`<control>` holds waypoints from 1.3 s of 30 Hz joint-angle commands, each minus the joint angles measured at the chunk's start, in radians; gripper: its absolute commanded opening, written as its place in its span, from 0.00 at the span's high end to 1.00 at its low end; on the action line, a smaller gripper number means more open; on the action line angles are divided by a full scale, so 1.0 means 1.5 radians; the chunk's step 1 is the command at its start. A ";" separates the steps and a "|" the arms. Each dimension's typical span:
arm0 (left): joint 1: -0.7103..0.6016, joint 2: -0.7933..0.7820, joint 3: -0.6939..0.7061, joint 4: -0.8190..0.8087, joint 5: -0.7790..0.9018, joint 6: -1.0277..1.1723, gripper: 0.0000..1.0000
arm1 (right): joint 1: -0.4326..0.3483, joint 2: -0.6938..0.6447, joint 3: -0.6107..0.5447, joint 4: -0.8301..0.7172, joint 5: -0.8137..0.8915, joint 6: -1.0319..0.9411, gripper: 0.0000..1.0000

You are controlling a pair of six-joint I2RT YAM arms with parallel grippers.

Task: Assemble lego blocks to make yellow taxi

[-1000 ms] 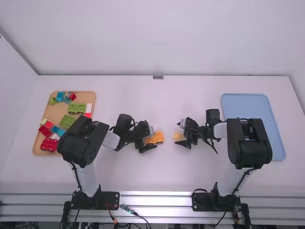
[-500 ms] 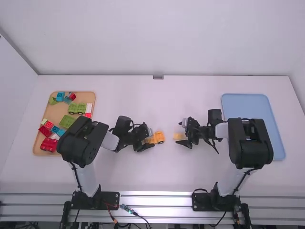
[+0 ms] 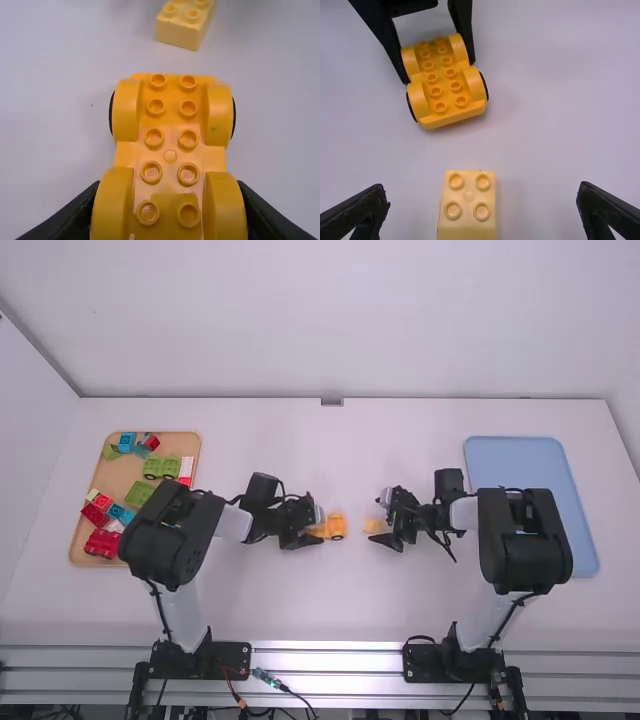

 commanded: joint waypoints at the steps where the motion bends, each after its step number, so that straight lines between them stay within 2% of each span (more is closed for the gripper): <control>1: 0.009 0.005 0.014 -0.042 -0.033 0.067 0.46 | -0.006 0.001 0.010 -0.001 0.000 0.018 0.01; 6: 0.022 0.005 0.051 -0.145 -0.009 0.143 0.52 | -0.001 0.001 0.010 0.004 0.025 0.035 0.01; 7: 0.026 0.005 0.060 -0.168 0.004 0.156 0.53 | 0.002 0.001 0.010 0.007 0.031 0.043 0.03; 9: 0.036 0.005 0.079 -0.215 0.027 0.182 0.52 | 0.008 0.001 0.016 0.003 0.042 0.052 0.14; 13: 0.049 0.005 0.098 -0.261 0.039 0.210 0.51 | 0.024 0.001 0.043 -0.046 0.070 0.051 0.24; 17: 0.045 0.005 0.101 -0.256 0.041 0.202 0.50 | 0.048 0.001 0.056 -0.072 0.103 0.051 0.24; 20: 0.044 0.005 0.089 -0.227 0.045 0.188 0.50 | 0.062 0.001 0.051 -0.055 0.136 0.071 0.29; 26: 0.045 0.005 0.067 -0.153 0.038 0.120 0.50 | 0.079 0.001 0.039 -0.033 0.168 0.091 0.32; 27: 0.045 0.005 0.067 -0.150 0.037 0.115 0.50 | 0.080 0.001 0.039 -0.033 0.170 0.091 0.35; 34: 0.049 0.005 0.070 -0.158 0.037 0.114 0.50 | 0.067 0.001 0.039 -0.056 0.148 0.064 0.38; 39: 0.044 0.005 0.070 -0.156 0.044 0.111 0.51 | 0.063 0.001 0.002 0.007 0.131 0.058 0.41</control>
